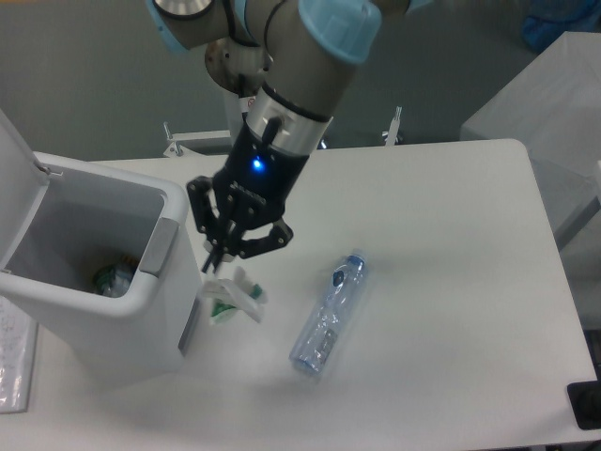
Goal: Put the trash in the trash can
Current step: 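Carry the tissue over the white bin and open the gripper, then move the gripper back over the clear plastic bottle and lower, then grasp the clear plastic bottle by its end with the gripper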
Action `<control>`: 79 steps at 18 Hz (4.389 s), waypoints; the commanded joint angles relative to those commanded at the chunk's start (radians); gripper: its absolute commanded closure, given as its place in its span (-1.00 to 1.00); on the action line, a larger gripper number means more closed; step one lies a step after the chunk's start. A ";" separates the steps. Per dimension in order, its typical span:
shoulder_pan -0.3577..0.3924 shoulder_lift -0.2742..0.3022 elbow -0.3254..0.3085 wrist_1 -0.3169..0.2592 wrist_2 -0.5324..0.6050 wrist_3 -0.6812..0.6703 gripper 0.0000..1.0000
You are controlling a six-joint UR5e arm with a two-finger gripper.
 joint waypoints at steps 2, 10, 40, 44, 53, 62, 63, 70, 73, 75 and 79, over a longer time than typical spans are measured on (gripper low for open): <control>-0.009 0.043 -0.006 0.000 -0.037 -0.011 1.00; -0.090 0.132 -0.098 -0.003 -0.055 -0.034 1.00; 0.130 -0.253 -0.023 0.130 0.095 -0.012 -1.00; 0.089 -0.323 0.026 0.120 0.256 -0.011 -1.00; -0.017 -0.394 0.005 0.098 0.539 0.014 -1.00; -0.041 -0.414 0.011 -0.021 0.721 0.075 -1.00; -0.054 -0.431 0.012 -0.020 0.748 0.074 -1.00; -0.090 -0.472 0.012 -0.009 0.842 0.066 -1.00; -0.101 -0.488 0.012 -0.009 0.843 0.060 -1.00; -0.113 -0.495 0.014 -0.008 0.866 0.060 -1.00; -0.132 -0.517 0.018 -0.008 0.943 0.057 -1.00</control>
